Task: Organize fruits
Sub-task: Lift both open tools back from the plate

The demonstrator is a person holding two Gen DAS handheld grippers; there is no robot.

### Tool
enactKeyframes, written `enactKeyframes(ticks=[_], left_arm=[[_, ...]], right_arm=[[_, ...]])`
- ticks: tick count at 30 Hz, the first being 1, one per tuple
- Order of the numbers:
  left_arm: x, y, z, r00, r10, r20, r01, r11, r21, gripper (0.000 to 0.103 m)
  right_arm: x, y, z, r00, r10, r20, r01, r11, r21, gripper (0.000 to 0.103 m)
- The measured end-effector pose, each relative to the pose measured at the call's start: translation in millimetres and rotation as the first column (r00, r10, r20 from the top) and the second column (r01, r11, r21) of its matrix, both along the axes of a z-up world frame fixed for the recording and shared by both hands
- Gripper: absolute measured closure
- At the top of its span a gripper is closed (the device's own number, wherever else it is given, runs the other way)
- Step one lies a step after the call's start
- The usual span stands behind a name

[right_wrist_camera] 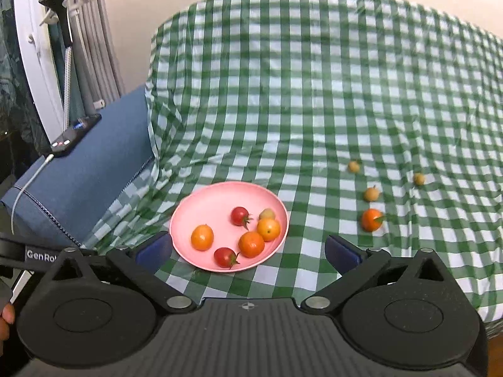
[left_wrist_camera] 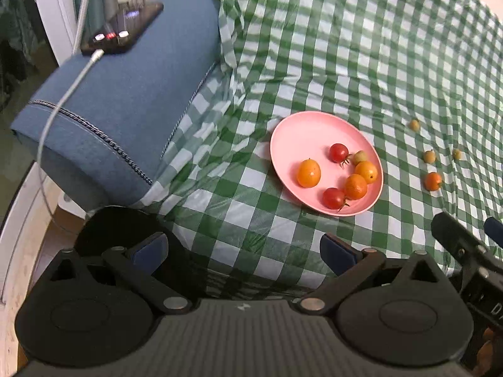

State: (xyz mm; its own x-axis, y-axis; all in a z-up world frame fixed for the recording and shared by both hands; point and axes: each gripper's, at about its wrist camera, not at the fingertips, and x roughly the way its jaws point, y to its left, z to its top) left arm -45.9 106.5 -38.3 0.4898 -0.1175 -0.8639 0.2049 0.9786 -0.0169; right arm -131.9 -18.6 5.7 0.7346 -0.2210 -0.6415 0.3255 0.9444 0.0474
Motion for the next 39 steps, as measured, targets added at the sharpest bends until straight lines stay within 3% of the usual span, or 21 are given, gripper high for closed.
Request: enactKeyframes(ticks=[8, 16, 39], left_arm=[[-24, 12, 22, 0.996, 0.009, 0.091, -0.007, 1.0, -0.016, 0.0], [-38, 21, 32, 0.992, 0.014, 0.122, -0.012, 1.0, -0.025, 0.0], [-32, 22, 29, 0.992, 0.012, 0.129, -0.011, 1.0, -0.012, 0.0]], right_arm=[[-20, 17, 17, 0.998, 0.033, 0.056, -0.031, 0.999, -0.039, 0.001], [-33, 24, 27, 0.996, 0.03, 0.087, -0.024, 0.998, -0.065, 0.001], [-33, 25, 21, 0.997, 0.015, 0.073, -0.012, 0.999, -0.048, 0.001]])
